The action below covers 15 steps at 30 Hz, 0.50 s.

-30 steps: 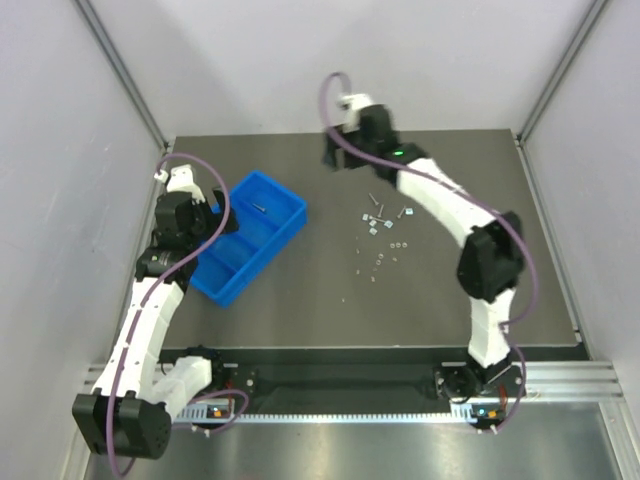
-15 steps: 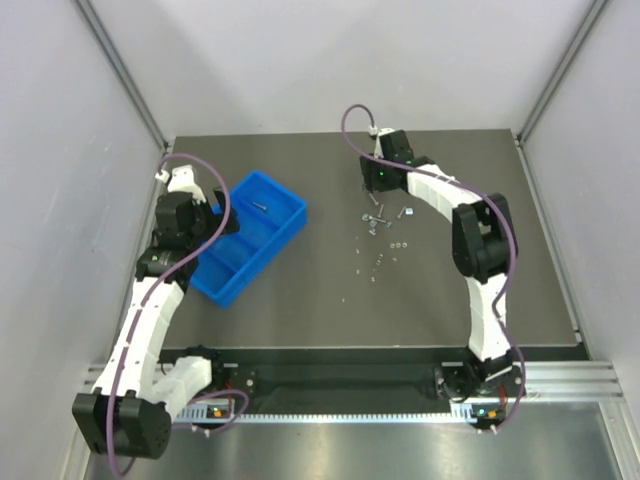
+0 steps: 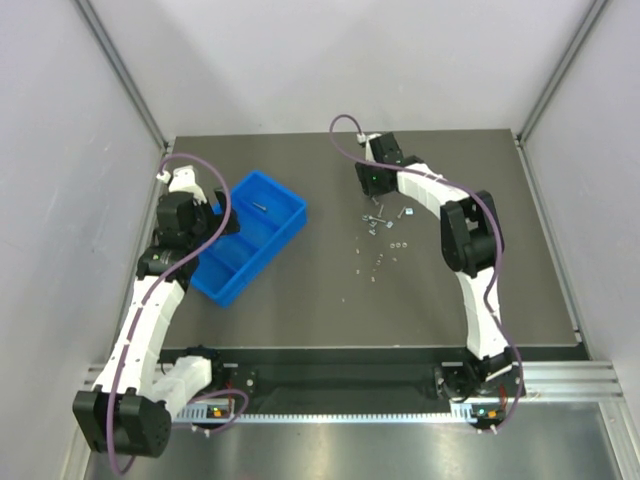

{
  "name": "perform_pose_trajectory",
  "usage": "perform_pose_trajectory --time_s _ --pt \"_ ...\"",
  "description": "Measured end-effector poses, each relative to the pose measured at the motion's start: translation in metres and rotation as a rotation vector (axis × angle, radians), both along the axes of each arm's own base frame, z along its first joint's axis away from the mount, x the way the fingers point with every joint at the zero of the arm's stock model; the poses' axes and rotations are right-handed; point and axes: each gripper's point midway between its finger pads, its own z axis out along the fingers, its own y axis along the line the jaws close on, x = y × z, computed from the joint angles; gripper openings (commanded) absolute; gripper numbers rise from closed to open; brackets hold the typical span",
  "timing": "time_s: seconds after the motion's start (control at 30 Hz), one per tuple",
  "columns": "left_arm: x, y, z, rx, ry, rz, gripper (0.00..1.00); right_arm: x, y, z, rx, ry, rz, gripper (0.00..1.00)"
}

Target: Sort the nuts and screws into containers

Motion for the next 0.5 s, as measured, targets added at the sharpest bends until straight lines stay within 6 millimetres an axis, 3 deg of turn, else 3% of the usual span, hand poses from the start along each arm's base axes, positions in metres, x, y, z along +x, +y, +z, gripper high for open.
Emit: perform_pose_trajectory --time_s 0.23,0.33,0.43,0.47,0.5 --pt "0.000 0.000 0.000 0.000 0.001 0.000 0.99 -0.013 0.003 -0.023 -0.052 0.055 0.015 0.45" --pt "0.000 0.000 -0.001 0.000 0.001 0.000 0.99 -0.014 0.002 -0.026 -0.061 0.062 0.013 0.35" --pt "0.000 0.000 -0.001 0.000 0.002 0.000 0.99 -0.015 0.001 -0.026 -0.068 0.069 0.012 0.19" --pt "0.000 0.000 -0.001 0.000 0.002 0.000 0.99 -0.015 0.001 -0.027 -0.070 0.072 0.011 0.03" --pt "0.000 0.000 -0.001 0.000 0.002 0.000 0.99 -0.015 0.000 -0.027 -0.073 0.071 0.014 0.00"
